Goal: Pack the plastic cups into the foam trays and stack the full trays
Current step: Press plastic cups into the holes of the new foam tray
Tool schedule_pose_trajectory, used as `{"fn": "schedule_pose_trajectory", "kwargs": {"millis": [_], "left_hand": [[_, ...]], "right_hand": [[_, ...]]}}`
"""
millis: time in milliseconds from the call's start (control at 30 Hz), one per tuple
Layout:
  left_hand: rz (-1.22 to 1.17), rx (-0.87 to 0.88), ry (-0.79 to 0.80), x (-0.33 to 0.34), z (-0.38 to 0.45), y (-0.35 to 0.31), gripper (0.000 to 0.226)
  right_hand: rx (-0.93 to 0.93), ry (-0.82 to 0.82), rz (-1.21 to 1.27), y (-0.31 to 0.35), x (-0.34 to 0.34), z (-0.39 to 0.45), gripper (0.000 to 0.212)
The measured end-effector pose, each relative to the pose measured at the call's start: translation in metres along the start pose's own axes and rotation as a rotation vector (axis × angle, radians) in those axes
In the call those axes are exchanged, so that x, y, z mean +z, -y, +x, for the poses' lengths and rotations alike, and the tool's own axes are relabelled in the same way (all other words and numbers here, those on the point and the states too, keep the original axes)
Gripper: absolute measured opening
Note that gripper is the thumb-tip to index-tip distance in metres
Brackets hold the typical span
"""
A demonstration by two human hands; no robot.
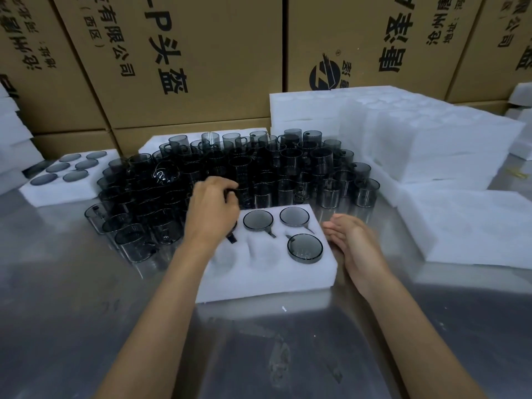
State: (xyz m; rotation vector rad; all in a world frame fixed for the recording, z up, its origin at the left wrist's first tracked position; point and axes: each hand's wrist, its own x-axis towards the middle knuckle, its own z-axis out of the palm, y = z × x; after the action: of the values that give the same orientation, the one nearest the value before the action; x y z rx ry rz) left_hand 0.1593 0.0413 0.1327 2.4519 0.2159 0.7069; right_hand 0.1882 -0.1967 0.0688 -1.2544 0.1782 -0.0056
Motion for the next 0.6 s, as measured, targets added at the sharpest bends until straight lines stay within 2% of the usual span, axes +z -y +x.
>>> {"fn": "schedule_pose_trajectory", "kwargs": {"millis": [67,133,233,367,533,600], "left_hand": [[0.154,-0.081,0.089,0.001,0.019,0.01,0.031],[0.212,-0.134,0.182,0.006,0.028,0.014,0.027],[0.177,-0.187,0.191,0.01,0.032,0.016,0.013],[0.164,-0.205,0.193,0.008,0.03,0.019,0.014],[0.038,-0.075,0.064,0.002,0.017,0.018,0.008],[-0.062,0.049,-0.031,-0.002,0.008,0.011,0.01]], "right_hand": [[-0.014,0.001,-0.032,-0.004,0.0,0.003,0.008],[-0.026,0.011,-0.053,-0.008,0.0,0.004,0.012],[-0.016,0.022,-0.07,-0.008,-0.001,0.005,0.015],[-0.001,0.026,-0.067,-0.006,-0.001,0.004,0.017],[-0.02,0.082,-0.104,0.004,0.002,-0.004,0.013],[-0.139,0.109,-0.223,0.014,0.008,-0.011,0.014]]}}
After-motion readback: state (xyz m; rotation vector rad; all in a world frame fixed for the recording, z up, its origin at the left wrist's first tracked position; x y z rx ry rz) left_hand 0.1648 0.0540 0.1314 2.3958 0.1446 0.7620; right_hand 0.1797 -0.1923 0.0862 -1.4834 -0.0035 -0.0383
